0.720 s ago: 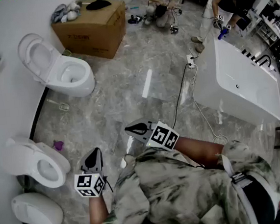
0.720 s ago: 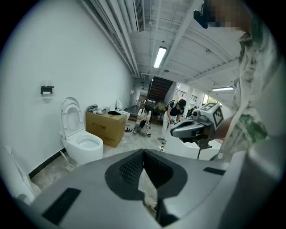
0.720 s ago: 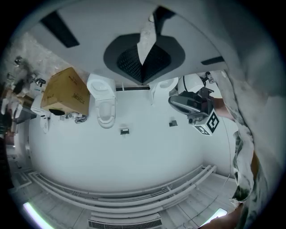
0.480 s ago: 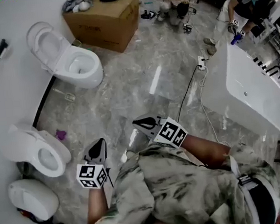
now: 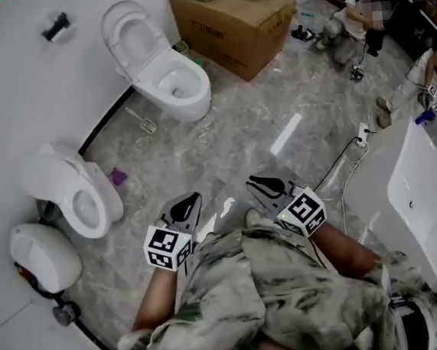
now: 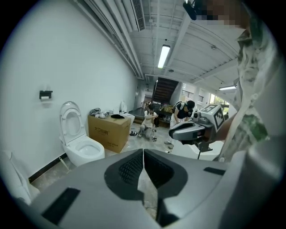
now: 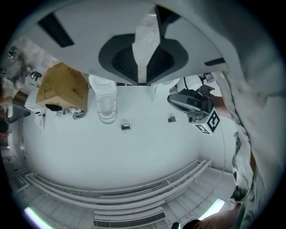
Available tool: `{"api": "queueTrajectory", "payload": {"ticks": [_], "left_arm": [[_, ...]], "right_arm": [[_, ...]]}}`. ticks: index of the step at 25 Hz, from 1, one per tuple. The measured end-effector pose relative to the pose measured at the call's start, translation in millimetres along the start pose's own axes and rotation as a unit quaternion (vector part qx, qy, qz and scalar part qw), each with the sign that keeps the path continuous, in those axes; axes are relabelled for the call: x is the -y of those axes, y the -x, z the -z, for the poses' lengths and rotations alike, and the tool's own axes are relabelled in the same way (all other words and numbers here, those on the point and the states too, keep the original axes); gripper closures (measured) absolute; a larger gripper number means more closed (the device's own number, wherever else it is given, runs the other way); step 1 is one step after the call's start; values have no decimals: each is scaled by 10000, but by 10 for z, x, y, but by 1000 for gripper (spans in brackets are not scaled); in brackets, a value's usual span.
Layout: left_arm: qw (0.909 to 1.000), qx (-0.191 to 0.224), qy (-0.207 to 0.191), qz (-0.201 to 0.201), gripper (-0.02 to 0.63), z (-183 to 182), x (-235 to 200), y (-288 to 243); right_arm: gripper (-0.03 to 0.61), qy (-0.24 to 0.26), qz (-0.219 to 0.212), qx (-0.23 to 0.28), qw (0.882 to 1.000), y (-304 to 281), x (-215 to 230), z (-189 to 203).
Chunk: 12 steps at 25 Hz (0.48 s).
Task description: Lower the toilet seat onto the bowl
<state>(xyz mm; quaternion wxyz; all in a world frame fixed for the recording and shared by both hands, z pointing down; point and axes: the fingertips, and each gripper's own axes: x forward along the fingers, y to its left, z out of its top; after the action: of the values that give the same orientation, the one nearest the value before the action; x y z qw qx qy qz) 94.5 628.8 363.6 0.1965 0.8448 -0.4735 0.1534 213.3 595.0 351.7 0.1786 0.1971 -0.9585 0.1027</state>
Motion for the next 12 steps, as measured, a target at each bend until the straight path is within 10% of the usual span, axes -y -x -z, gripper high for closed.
{"api": "queueTrajectory", "payload": {"ticks": [2, 12], "left_arm": [[9998, 46, 15, -172, 589, -66, -63, -122], [9911, 207, 485, -1226, 460, -179, -342, -521]], "right_arm": [[430, 23, -107, -28, 9999, -45, 147, -12], [428, 67, -524, -106, 9985, -108, 691, 186]]}}
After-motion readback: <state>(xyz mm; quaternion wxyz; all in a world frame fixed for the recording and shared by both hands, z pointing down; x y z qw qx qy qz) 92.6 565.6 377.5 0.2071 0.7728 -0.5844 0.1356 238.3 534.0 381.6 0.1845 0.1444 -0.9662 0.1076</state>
